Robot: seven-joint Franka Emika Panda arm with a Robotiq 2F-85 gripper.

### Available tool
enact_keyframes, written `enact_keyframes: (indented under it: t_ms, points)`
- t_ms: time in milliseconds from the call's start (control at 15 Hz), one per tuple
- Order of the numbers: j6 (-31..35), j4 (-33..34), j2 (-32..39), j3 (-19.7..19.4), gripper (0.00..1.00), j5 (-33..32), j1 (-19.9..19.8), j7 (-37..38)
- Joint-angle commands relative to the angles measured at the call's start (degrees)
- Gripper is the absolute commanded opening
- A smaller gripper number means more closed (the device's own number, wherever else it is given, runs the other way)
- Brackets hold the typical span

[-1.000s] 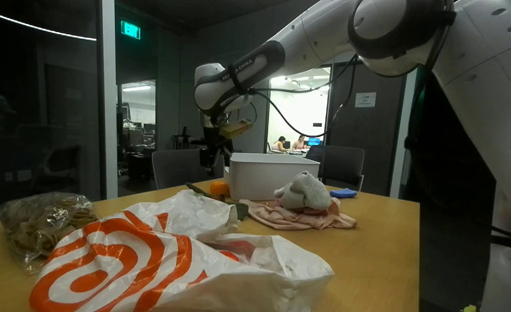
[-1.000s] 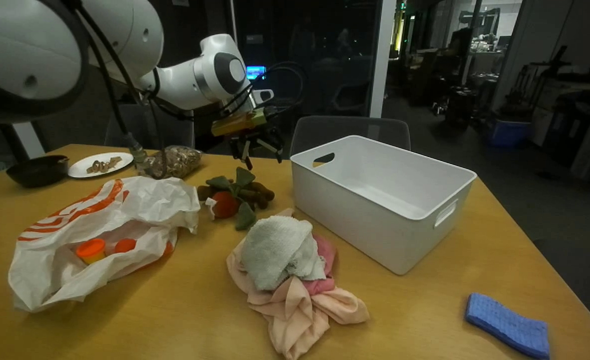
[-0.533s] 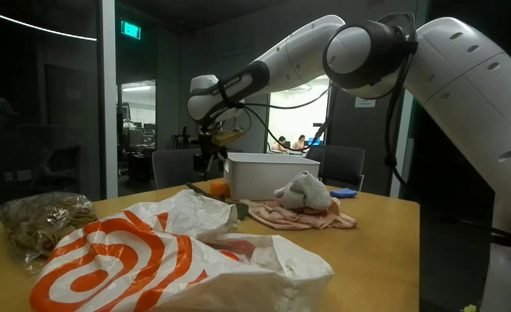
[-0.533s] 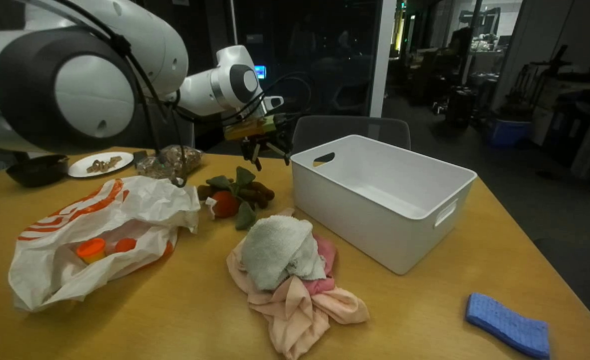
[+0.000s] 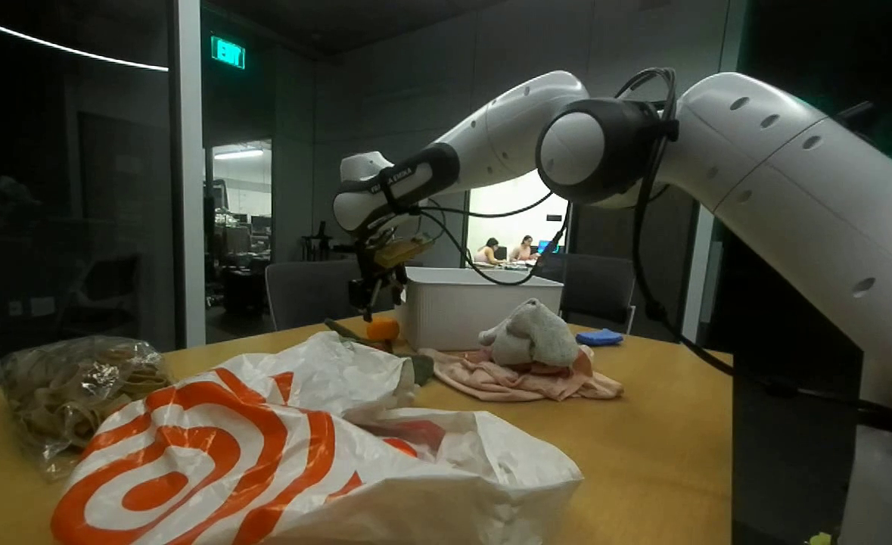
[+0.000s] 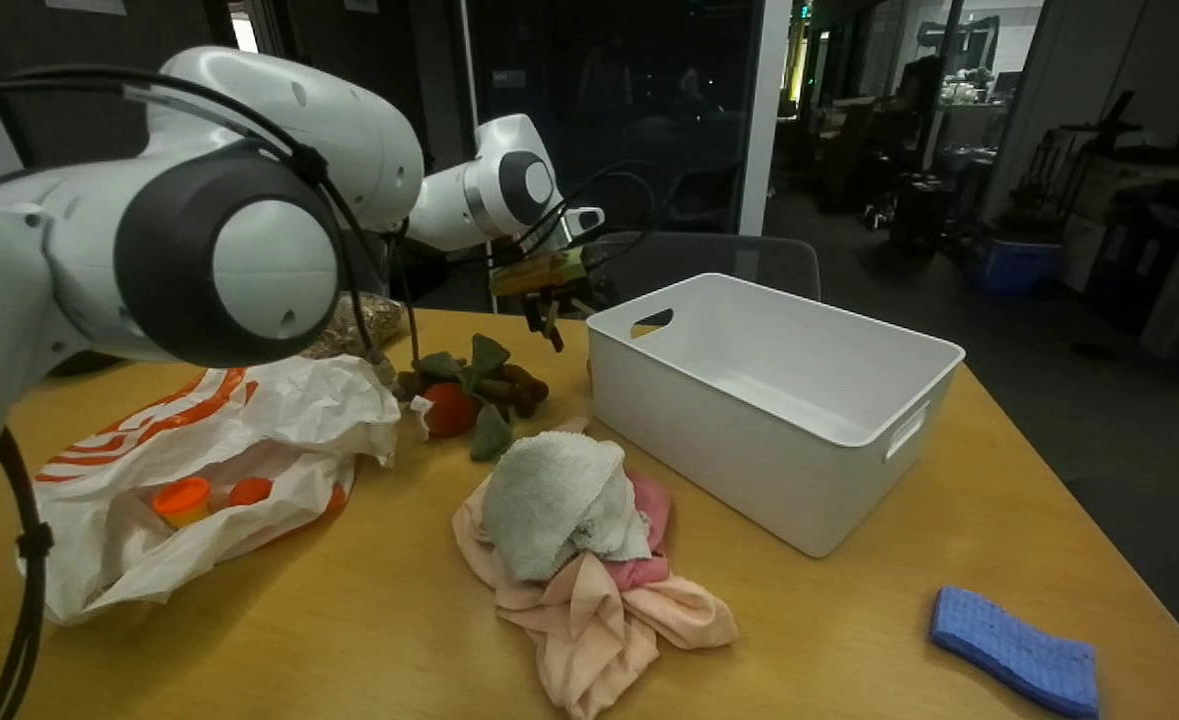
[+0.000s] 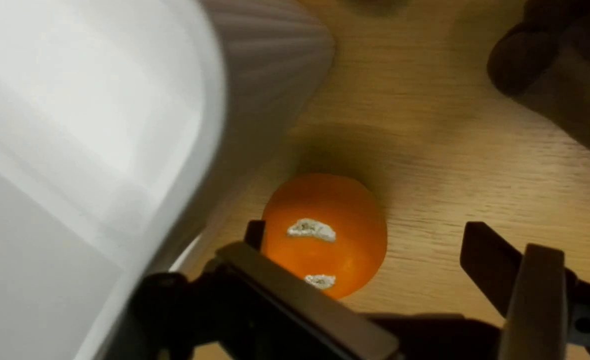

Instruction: Put the orange bottle and two of the plush toys into the carrier bag

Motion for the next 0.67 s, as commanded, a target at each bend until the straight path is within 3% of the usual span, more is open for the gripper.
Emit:
enact_keyframes:
  t_ms: [0, 600]
  points:
    - [-2.2, 9.0, 5.2, -0.3, 1.00, 2.0, -1.2, 0.1]
    - [-5.0, 17.9, 12.3, -0.1, 1.00, 5.9, -2.6, 0.2]
